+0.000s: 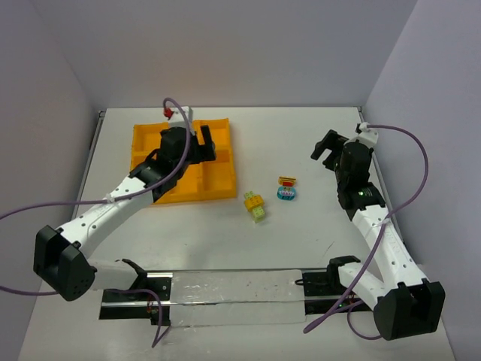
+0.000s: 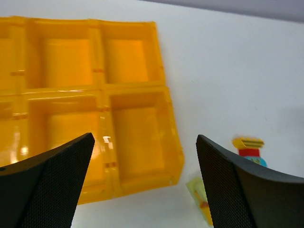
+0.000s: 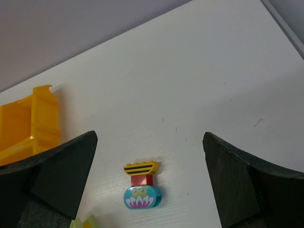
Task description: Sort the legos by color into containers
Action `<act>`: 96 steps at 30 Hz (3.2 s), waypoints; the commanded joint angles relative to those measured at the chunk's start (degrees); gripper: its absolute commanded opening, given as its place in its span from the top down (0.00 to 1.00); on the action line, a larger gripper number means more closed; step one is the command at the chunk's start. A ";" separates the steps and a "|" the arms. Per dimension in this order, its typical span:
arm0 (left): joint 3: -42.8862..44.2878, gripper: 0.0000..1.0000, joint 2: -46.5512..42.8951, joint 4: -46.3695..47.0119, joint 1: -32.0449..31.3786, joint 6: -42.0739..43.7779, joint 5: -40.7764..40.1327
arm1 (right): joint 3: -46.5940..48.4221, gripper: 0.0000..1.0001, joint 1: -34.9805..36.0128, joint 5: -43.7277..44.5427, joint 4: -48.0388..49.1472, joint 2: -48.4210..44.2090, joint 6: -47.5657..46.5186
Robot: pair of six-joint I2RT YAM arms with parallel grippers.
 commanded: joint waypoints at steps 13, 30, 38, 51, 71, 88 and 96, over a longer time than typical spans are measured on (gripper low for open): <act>7.16 0.09 12.59 -6.60 -12.03 -7.57 8.24 | -1.93 0.00 11.85 -14.12 -8.30 -0.41 0.95; 1.39 0.10 -1.25 -11.55 0.44 -19.98 2.75 | 1.56 0.00 32.25 -11.56 -11.55 13.41 1.33; 0.62 0.10 0.06 -7.77 0.84 -13.09 11.85 | 2.42 0.00 34.76 -8.73 -12.81 14.26 2.46; 16.15 0.15 19.08 -17.18 -14.95 10.45 17.73 | -2.89 0.00 9.24 -6.84 -17.48 -6.01 8.56; 28.61 0.33 35.36 -30.92 -20.47 21.77 18.37 | -3.88 0.00 6.30 -6.71 -16.92 -7.27 8.78; 31.55 0.45 38.43 -30.86 -20.47 22.71 18.08 | -4.51 0.00 6.29 -7.37 -16.47 -7.26 8.78; 31.15 0.49 39.05 -30.65 -20.47 22.51 18.10 | -4.47 0.00 6.30 -7.53 -16.51 -7.48 8.90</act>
